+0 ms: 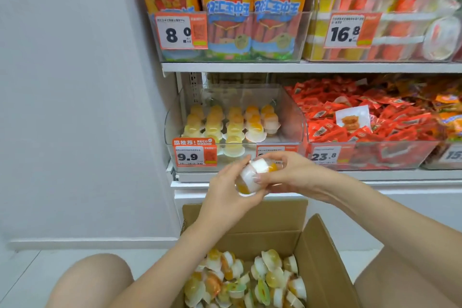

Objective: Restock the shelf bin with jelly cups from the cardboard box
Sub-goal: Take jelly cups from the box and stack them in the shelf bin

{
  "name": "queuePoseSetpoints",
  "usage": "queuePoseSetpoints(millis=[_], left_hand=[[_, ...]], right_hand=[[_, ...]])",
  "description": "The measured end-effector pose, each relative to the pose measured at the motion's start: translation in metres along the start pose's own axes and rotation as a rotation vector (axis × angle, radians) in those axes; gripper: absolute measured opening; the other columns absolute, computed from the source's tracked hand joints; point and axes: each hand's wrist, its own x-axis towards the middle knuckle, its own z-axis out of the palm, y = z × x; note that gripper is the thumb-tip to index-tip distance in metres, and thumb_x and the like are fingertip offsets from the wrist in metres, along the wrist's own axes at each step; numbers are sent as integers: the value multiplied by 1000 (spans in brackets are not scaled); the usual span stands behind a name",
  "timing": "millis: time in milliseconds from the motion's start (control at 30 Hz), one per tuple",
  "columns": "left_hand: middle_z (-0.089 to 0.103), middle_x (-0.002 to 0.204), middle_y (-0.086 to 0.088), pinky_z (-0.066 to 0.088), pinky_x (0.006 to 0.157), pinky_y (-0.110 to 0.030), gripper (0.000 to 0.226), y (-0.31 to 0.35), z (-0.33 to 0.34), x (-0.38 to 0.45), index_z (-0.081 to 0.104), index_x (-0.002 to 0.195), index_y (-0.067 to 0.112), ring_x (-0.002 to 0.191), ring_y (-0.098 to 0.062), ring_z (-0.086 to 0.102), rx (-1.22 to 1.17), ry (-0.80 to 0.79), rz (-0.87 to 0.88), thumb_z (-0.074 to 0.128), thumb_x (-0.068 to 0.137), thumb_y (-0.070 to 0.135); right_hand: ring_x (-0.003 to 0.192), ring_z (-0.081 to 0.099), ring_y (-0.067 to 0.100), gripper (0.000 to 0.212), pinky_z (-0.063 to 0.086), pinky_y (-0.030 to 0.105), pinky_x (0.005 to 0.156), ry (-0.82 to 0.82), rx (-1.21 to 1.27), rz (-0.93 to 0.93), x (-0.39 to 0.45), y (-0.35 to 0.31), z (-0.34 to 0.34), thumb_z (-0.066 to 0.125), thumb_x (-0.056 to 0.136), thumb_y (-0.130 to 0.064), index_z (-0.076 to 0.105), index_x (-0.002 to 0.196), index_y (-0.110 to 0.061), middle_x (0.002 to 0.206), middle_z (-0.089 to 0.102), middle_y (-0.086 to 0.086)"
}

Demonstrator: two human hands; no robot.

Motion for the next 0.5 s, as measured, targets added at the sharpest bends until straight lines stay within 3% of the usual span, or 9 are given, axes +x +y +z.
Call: queuePoseSetpoints(millis=[100, 167, 233, 300, 400, 500], left_hand=[[46, 127, 18, 34, 107, -25, 79, 7, -22, 33, 44, 138, 27, 122, -1, 38, 110, -146, 107, 79, 69, 44], [44, 128, 18, 31, 104, -23, 79, 2, -44, 62, 39, 140, 33, 123, -3, 36, 112, -202, -12, 72, 71, 52], [60, 102, 13, 43, 85, -22, 49, -16, -63, 82, 57, 120, 27, 96, -4, 54, 32, -132, -142, 70, 77, 46], [61, 71, 9, 45, 67, -26, 27, -39, -70, 90, 63, 95, 19, 69, -5, 56, 167, -100, -186, 69, 80, 41], [59, 62, 10, 46, 63, -29, 26, -59, -68, 94, 52, 83, 26, 69, -10, 57, 543, -149, -90, 68, 79, 46], [61, 64, 13, 47, 61, -28, 24, -62, -67, 100, 49, 79, 30, 65, -3, 57, 525, -98, -35, 63, 80, 50]], right_hand=[[90, 70, 22, 49, 56, 25, 74, -40, -7, -22, 10, -19, -14, 76, 76, -4, 59, 122, -6, 109, 69, 15], [92, 70, 21, 50, 56, 23, 75, 40, -102, -49, 24, -36, -27, 79, 73, -9, 61, 120, -9, 108, 70, 11], [88, 68, 11, 46, 52, 15, 70, 211, -404, -118, 46, -53, -45, 83, 70, -18, 65, 112, -19, 105, 68, -1], [93, 60, 8, 47, 44, 15, 75, 303, -818, -221, 72, -67, -60, 83, 69, -27, 63, 111, -24, 107, 61, -8], [101, 53, 14, 54, 38, 21, 82, 180, -1199, -301, 112, -71, -70, 81, 69, -33, 60, 118, -25, 113, 59, -6], [97, 56, 17, 57, 37, 23, 76, -8, -1415, -324, 147, -60, -75, 82, 65, -27, 60, 118, -25, 110, 62, -4]])
